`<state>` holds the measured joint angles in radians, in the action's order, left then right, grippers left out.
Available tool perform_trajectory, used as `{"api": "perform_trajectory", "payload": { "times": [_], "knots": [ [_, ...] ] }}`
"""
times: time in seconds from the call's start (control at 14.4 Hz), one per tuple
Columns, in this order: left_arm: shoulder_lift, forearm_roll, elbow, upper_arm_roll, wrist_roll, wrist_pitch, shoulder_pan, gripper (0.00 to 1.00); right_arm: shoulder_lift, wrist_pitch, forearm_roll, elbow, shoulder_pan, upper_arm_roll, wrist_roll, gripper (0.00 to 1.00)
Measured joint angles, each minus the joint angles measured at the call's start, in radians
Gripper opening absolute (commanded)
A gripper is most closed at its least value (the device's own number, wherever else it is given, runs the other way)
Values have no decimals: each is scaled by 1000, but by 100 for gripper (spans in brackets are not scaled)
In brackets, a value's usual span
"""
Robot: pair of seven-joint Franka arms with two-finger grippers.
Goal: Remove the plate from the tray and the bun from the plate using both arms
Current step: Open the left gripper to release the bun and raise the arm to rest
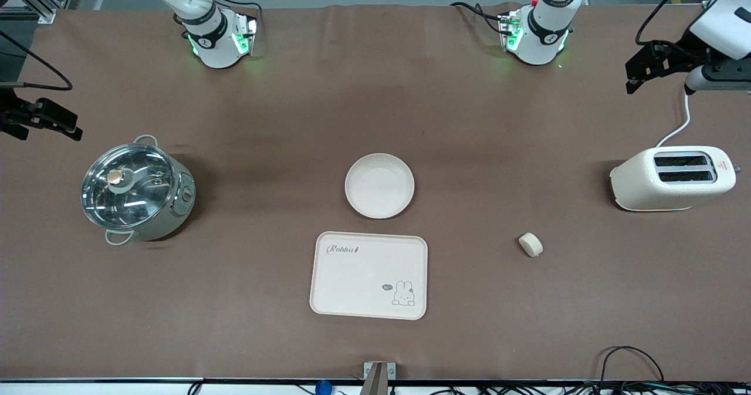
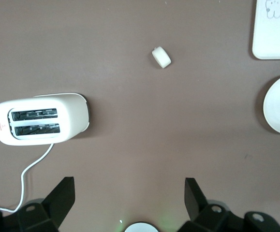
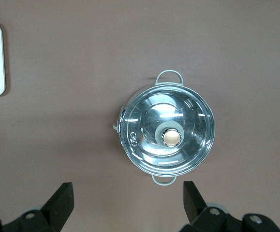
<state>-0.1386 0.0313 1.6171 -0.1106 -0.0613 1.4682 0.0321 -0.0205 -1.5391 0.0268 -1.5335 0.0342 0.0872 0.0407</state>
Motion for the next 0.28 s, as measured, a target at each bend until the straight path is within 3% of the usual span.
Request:
{"api": "perform_trajectory", "payload": {
  "times": [0.28],
  "knots": [
    [-6, 0, 7, 3, 1, 1, -2, 100, 0, 0, 0, 0, 0, 0, 0, 100]
  ]
}}
